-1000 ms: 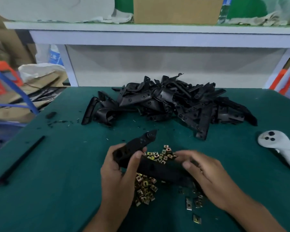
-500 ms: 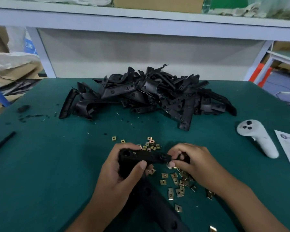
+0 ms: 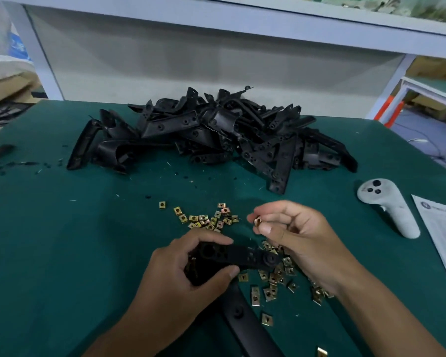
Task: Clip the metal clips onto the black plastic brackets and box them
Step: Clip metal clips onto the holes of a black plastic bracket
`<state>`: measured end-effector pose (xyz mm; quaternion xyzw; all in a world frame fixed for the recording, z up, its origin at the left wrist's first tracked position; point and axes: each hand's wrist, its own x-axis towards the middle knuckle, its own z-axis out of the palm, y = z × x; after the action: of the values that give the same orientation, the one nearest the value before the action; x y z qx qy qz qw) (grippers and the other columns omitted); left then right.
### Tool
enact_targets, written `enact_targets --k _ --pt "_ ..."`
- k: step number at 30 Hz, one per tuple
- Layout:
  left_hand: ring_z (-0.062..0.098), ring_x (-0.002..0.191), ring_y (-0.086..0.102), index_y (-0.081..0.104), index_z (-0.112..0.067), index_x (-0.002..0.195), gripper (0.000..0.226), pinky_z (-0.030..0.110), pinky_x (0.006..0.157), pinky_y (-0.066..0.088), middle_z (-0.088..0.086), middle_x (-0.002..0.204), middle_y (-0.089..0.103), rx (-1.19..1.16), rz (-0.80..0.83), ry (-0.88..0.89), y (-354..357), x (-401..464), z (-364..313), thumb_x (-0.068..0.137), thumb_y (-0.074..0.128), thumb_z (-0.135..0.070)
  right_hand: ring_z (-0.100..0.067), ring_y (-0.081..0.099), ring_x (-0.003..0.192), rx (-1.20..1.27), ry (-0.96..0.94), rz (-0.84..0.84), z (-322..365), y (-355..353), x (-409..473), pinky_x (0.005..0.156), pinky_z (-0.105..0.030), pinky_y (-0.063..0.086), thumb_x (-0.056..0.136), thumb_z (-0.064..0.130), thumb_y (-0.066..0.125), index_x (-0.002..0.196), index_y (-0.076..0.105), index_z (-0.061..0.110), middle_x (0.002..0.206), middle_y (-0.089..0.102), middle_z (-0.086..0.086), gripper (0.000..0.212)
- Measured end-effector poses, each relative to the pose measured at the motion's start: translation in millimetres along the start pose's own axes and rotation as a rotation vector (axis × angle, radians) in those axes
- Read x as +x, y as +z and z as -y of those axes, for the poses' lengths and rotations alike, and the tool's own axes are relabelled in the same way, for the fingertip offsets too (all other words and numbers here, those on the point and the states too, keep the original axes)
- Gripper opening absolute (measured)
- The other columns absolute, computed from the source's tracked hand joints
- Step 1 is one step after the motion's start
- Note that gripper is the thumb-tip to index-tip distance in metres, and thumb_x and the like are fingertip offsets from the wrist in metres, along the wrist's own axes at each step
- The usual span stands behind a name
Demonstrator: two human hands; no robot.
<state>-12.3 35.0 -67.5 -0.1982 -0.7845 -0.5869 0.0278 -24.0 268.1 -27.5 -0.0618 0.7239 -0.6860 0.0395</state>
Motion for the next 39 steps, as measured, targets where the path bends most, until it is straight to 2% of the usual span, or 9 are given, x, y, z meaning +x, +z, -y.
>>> enact_targets --k 6,11,17,20,24,29,34,37,39 --pt "0.000 0.095 0.067 0.066 -0.056 0.107 0.033 0.008 0.075 0.047 -0.027 0.101 0.072 0.040 0.069 0.000 1.2 3.5 -3.2 0.076 0.074 -0.063 -0.007 0.073 0.090 -0.009 -0.029 0.015 4.4 7.4 -3.9 0.076 -0.014 0.052 0.080 0.031 0.079 0.097 0.078 0.033 0.090 0.078 0.002 0.017" --pt "-0.003 0.095 0.067 0.067 -0.055 0.108 0.032 0.005 0.076 0.046 -0.025 0.101 0.073 -0.025 0.107 -0.006 1.6 4.2 -6.6 0.077 0.073 -0.059 0.003 0.070 0.083 -0.011 -0.051 0.042 8.6 11.1 -7.2 0.074 -0.009 0.050 0.086 0.022 0.072 0.103 0.077 0.022 0.083 0.075 0.014 0.018" --pt "0.004 0.084 0.071 0.063 -0.045 0.096 0.041 0.021 0.074 0.056 -0.012 0.090 0.076 -0.135 0.040 -0.014 4.5 3.6 1.0 0.064 0.084 -0.059 -0.005 0.071 0.088 0.025 0.018 0.084 14.2 16.7 -11.3 0.077 -0.016 0.053 0.085 0.021 0.074 0.096 0.078 0.031 0.089 0.076 0.008 0.015" --pt "0.006 0.084 0.072 0.063 -0.043 0.094 0.045 0.019 0.073 0.055 -0.010 0.088 0.076 -0.185 0.032 -0.016 4.9 2.2 1.3 0.063 0.083 -0.068 -0.003 0.071 0.083 0.013 0.033 0.075 12.8 21.7 -14.4 0.072 -0.014 0.052 0.087 0.020 0.075 0.095 0.079 0.026 0.083 0.075 0.010 0.011" --pt "0.002 0.079 0.070 0.059 -0.045 0.092 0.044 0.016 0.069 0.052 -0.012 0.084 0.076 -0.152 0.020 -0.007 5.6 3.3 0.7 0.063 0.085 -0.063 -0.009 0.073 0.085 0.004 0.077 0.041 12.9 30.4 -18.0 0.074 -0.017 0.055 0.081 0.027 0.073 0.097 0.079 0.024 0.088 0.078 0.003 0.018" --pt "0.004 0.078 0.070 0.057 -0.046 0.090 0.045 0.032 0.069 0.053 -0.012 0.084 0.076 -0.159 0.010 -0.016 5.6 2.6 1.4 0.061 0.085 -0.064 -0.014 0.074 0.088 -0.003 0.100 0.028 13.0 35.3 -19.1 0.078 -0.020 0.056 0.080 0.030 0.073 0.098 0.080 0.026 0.092 0.079 -0.001 0.020" --pt "0.002 0.080 0.070 0.056 -0.045 0.090 0.042 0.017 0.070 0.052 -0.015 0.084 0.075 -0.136 0.012 0.010 4.8 2.7 -2.0 0.065 0.084 -0.063 -0.013 0.074 0.092 -0.020 0.090 0.021 12.7 40.5 -20.9 0.080 -0.019 0.055 0.082 0.028 0.072 0.100 0.080 0.026 0.094 0.079 -0.001 0.020" --pt "0.002 0.081 0.071 0.055 -0.044 0.091 0.040 0.031 0.070 0.055 -0.016 0.085 0.075 -0.092 0.017 0.033 4.6 3.2 -2.8 0.067 0.085 -0.054 -0.014 0.074 0.092 -0.006 0.090 0.011 12.4 42.7 -21.7 0.079 -0.018 0.055 0.080 0.029 0.073 0.099 0.080 0.024 0.095 0.079 -0.002 0.021" --pt "0.003 0.080 0.071 0.055 -0.044 0.091 0.042 0.032 0.070 0.054 -0.016 0.084 0.075 -0.092 0.011 0.035 5.3 3.6 -3.9 0.066 0.085 -0.056 -0.012 0.074 0.089 0.014 0.086 -0.005 12.6 43.6 -21.9 0.077 -0.017 0.054 0.079 0.028 0.073 0.098 0.080 0.023 0.093 0.079 -0.001 0.021"
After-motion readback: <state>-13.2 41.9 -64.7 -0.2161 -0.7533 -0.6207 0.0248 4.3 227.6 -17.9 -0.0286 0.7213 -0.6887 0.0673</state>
